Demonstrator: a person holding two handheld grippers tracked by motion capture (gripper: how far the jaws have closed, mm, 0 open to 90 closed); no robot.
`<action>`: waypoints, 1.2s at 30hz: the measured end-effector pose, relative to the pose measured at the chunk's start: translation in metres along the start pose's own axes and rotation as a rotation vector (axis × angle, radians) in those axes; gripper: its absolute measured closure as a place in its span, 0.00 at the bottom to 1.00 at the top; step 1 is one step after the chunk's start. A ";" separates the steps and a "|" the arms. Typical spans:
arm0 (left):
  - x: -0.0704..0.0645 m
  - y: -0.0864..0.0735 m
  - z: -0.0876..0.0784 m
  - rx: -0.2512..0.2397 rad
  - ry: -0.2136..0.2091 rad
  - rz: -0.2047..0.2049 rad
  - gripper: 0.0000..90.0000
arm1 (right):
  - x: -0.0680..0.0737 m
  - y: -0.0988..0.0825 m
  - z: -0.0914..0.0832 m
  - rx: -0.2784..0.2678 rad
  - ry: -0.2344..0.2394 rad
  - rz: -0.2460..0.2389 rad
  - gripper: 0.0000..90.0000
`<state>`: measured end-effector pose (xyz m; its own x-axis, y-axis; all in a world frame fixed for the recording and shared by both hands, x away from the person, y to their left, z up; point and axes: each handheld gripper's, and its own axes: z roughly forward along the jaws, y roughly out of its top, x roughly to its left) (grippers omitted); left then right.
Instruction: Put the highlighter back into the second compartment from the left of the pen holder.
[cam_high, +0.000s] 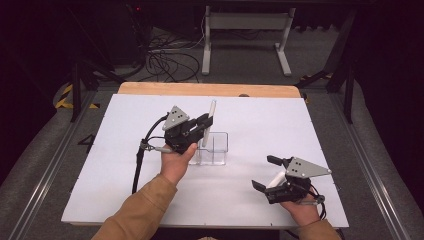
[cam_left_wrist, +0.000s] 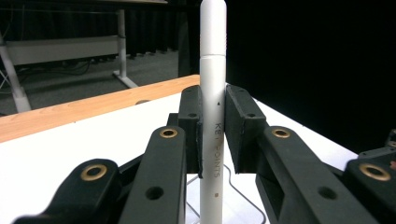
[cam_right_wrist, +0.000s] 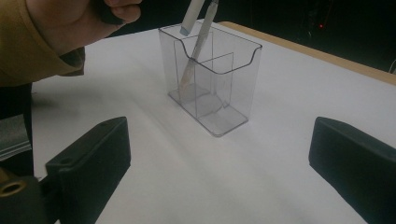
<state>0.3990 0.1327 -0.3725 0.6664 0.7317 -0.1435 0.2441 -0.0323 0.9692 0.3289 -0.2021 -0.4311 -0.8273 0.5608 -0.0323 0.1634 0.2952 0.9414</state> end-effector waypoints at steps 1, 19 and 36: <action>0.000 0.000 0.000 0.003 0.002 -0.001 0.86 | 0.000 0.000 0.000 0.000 0.000 0.001 0.07; -0.002 -0.005 -0.001 0.046 0.004 0.095 0.33 | -0.001 0.000 -0.002 -0.004 -0.006 0.000 0.07; 0.002 -0.002 -0.045 0.051 0.028 0.147 0.21 | -0.002 0.007 -0.011 -0.043 -0.052 0.008 0.05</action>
<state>0.3681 0.1649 -0.3655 0.6778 0.7352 0.0053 0.1812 -0.1740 0.9679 0.3259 -0.2097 -0.4207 -0.7966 0.6030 -0.0416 0.1453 0.2579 0.9552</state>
